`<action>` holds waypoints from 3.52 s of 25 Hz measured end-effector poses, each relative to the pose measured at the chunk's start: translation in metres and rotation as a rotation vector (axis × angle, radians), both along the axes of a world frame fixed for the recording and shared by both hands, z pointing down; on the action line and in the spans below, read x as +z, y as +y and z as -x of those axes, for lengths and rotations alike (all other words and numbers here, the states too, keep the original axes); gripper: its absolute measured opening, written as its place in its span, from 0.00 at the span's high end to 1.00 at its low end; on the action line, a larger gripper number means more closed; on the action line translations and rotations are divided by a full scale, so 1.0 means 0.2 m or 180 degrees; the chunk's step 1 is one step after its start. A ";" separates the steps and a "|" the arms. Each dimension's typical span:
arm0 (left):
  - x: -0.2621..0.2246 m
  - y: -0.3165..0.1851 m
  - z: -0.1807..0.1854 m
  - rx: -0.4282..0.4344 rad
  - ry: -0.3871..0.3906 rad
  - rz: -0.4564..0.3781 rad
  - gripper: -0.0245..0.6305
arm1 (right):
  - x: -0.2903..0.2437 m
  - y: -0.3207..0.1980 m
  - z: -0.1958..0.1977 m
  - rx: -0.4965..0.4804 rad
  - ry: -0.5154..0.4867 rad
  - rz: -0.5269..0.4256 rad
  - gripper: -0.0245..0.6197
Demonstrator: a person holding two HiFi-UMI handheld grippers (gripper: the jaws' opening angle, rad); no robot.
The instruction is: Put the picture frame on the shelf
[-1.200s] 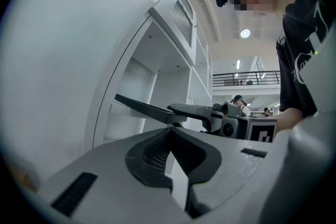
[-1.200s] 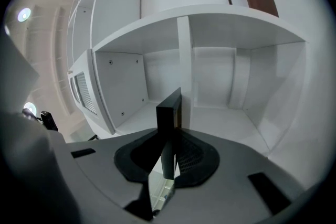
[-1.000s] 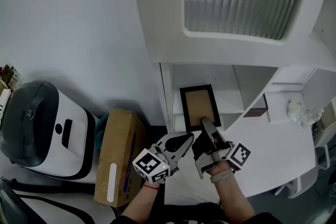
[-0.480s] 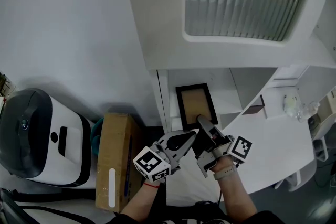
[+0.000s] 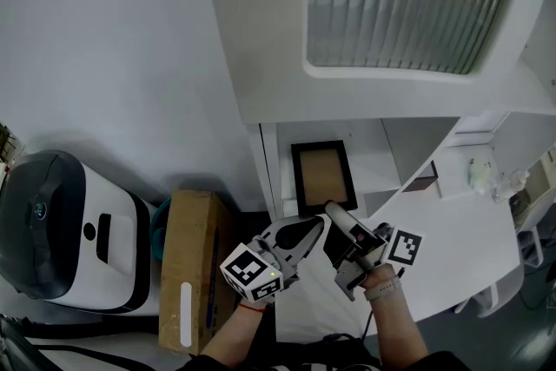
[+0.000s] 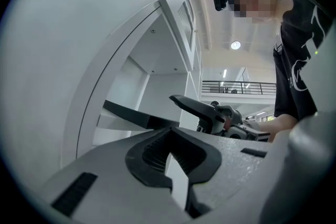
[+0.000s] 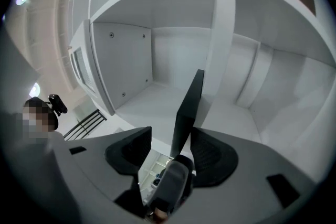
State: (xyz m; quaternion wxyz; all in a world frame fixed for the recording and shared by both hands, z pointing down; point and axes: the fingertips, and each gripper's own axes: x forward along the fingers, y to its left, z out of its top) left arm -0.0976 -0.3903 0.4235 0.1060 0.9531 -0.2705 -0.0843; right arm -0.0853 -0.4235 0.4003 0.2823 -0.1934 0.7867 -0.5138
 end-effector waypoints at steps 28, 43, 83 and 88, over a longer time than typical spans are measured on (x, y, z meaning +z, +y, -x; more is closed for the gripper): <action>0.00 -0.11 0.00 0.0053 0.0096 0.0143 0.96 | 0.05 0.00 -0.06 0.0346 0.0717 -0.0435 0.95; 0.04 -0.13 0.01 0.0017 0.0023 0.0184 0.96 | 0.05 -0.11 -0.06 0.0434 0.0550 -0.0339 0.95; 0.14 0.09 0.03 -0.0504 0.0048 0.0319 0.96 | 0.19 0.15 -0.09 0.0067 0.0824 -0.0326 0.96; 0.16 0.19 -0.01 -0.0654 0.0061 0.0324 0.96 | 0.24 0.25 -0.13 -0.0086 0.0883 -0.0317 0.96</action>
